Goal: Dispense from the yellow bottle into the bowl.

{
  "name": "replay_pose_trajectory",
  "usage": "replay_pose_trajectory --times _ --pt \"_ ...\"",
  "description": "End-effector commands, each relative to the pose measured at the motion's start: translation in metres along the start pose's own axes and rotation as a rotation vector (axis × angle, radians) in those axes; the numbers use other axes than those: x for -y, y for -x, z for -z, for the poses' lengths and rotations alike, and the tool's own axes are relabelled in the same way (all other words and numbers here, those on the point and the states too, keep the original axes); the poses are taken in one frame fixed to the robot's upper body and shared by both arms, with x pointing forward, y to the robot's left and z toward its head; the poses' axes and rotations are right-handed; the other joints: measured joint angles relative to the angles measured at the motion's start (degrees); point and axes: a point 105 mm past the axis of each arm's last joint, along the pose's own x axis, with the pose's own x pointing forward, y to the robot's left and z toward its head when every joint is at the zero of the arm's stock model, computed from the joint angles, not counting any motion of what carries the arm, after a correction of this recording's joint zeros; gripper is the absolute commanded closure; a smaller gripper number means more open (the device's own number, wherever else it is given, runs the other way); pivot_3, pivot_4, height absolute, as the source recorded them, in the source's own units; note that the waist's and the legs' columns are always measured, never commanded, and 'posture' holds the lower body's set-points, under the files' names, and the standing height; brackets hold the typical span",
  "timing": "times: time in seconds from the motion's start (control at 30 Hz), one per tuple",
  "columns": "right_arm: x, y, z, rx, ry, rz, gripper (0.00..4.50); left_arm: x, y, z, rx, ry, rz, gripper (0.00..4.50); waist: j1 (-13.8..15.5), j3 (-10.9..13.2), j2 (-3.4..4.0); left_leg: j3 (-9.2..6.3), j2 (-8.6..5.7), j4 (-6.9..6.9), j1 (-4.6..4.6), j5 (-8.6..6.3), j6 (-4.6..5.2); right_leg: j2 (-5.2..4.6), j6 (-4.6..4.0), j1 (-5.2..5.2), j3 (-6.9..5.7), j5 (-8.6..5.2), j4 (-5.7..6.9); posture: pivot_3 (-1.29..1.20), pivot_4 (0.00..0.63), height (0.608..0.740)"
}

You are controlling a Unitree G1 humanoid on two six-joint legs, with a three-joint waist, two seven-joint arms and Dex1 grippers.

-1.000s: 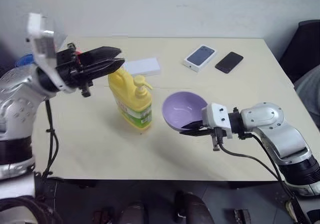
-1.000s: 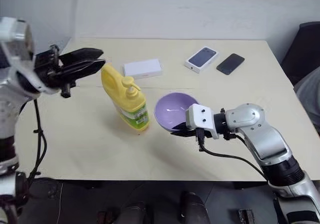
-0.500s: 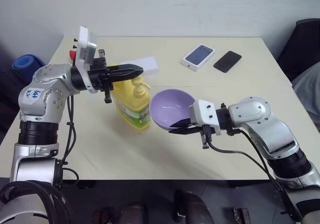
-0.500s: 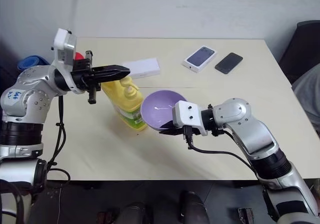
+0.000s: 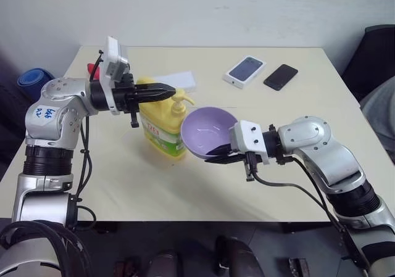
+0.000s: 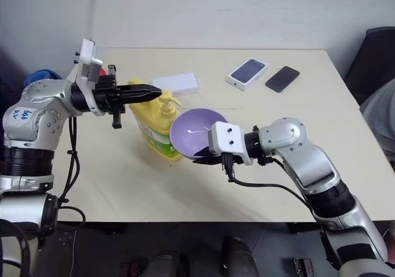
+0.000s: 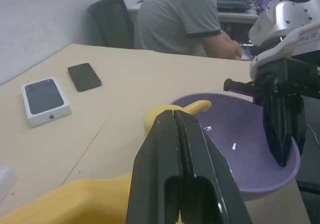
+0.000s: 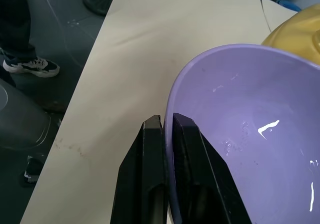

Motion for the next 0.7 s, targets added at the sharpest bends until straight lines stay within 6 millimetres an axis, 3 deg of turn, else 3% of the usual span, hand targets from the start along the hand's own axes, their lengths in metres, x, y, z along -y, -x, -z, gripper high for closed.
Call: replay_pose_trajectory --times 0.03,0.23,0.47,0.53,0.7 --pt "0.003 -0.001 -0.011 0.023 0.05 0.002 4.5 0.006 -0.004 -0.006 -0.004 0.028 0.071 4.49 0.0 0.0 0.0 0.0 -0.01 0.02 -0.02 0.0 0.0 0.01 0.0 0.0 0.0 0.0 0.0 0.0 0.15 0.74" --pt "0.003 -0.002 -0.01 0.026 0.047 0.006 4.5 -0.003 -0.003 -0.029 0.04 0.013 0.055 4.49 -0.1 0.0 0.0 -0.04 -0.04 0.1 -0.23 0.0 0.0 0.06 -0.01 -0.12 -0.08 0.0 0.0 0.0 0.15 0.74" --pt "0.004 -0.003 -0.009 0.024 0.043 0.017 4.5 0.0 -0.004 -0.057 0.151 0.041 0.117 4.49 -0.2 0.0 0.0 -0.11 -0.03 0.16 -0.29 0.0 0.01 0.05 0.0 -0.13 -0.09 0.0 0.0 0.0 0.15 0.74" --pt "0.004 -0.002 -0.009 0.023 0.041 0.02 4.5 -0.004 -0.004 -0.057 0.139 0.03 0.093 4.49 -0.2 0.0 0.0 -0.12 -0.04 0.17 -0.3 0.0 0.01 0.05 0.0 -0.13 -0.09 0.0 0.0 0.0 0.15 0.74" --pt "0.005 -0.002 -0.008 0.019 0.047 0.027 4.5 -0.016 -0.01 -0.03 0.015 0.046 0.009 4.49 -0.1 0.0 0.0 -0.13 -0.07 0.17 -0.3 0.0 0.01 0.05 0.0 -0.13 -0.1 0.0 0.0 0.0 0.15 0.74"
